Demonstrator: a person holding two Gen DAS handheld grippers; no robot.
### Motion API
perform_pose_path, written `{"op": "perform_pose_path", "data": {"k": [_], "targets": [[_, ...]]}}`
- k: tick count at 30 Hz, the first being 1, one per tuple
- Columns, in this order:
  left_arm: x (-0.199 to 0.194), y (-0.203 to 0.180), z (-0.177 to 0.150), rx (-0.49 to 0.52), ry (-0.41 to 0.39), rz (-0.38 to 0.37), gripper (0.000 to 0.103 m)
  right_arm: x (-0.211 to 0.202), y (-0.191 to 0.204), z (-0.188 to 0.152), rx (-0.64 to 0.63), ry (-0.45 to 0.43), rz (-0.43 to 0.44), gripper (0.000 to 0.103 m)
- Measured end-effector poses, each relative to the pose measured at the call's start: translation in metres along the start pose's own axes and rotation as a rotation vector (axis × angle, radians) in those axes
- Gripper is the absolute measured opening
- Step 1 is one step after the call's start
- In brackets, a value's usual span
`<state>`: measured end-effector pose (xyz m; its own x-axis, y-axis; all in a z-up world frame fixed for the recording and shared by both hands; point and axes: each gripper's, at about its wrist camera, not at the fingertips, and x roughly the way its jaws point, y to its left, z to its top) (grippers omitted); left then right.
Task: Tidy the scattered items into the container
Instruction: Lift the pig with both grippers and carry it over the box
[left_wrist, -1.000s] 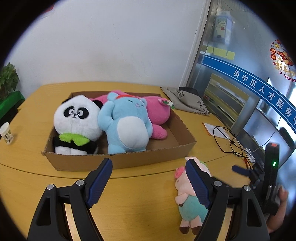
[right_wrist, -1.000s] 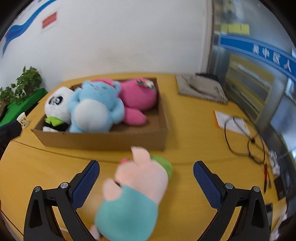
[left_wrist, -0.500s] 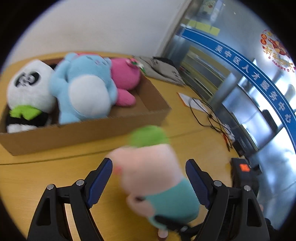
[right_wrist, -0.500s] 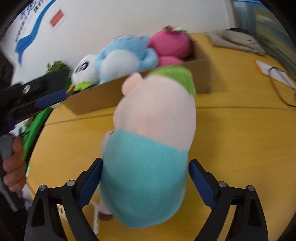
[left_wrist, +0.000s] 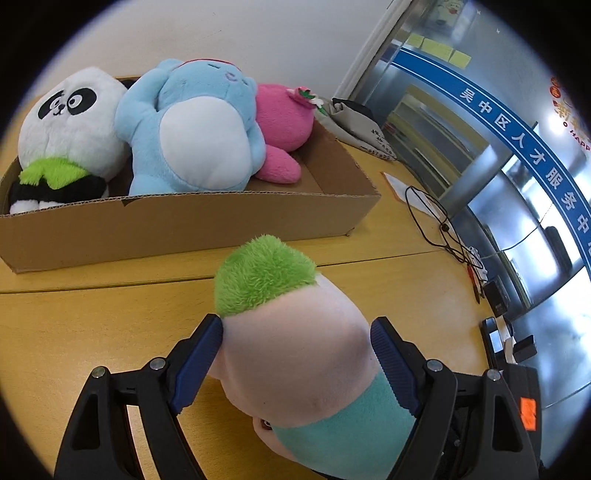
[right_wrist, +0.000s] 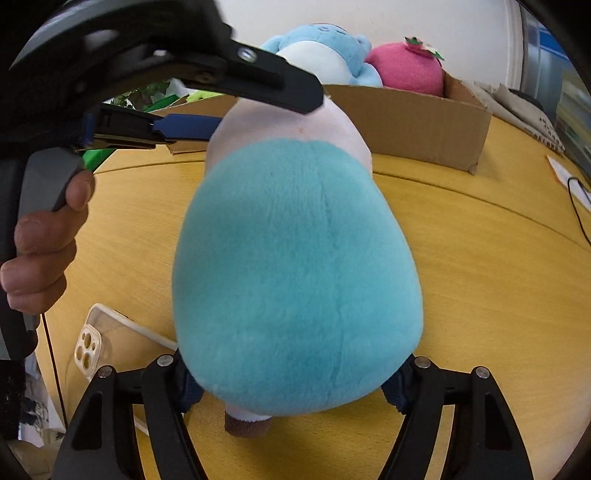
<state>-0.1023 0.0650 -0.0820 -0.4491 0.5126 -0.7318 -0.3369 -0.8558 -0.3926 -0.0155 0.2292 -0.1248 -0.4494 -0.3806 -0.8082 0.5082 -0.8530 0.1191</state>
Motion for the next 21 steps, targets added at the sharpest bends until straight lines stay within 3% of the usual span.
{"op": "perform_pose_path", "data": {"k": [6, 11, 16, 21], "targets": [[-0.003, 0.002, 0.001, 0.008, 0.001, -0.036, 0.066, -0.003, 0.008, 0.003, -0.038, -0.018, -0.026, 0.072], [-0.020, -0.008, 0.012, 0.028, -0.044, -0.055, 0.060, -0.017, 0.008, 0.006, -0.049, -0.069, -0.047, 0.068], [-0.056, -0.036, 0.042, 0.115, -0.131, -0.058, 0.058, -0.042, 0.005, 0.025, -0.054, -0.161, -0.075, 0.068], [-0.087, -0.065, 0.084, 0.215, -0.209, -0.045, 0.058, -0.069, 0.000, 0.069, -0.029, -0.256, -0.077, 0.068]]}}
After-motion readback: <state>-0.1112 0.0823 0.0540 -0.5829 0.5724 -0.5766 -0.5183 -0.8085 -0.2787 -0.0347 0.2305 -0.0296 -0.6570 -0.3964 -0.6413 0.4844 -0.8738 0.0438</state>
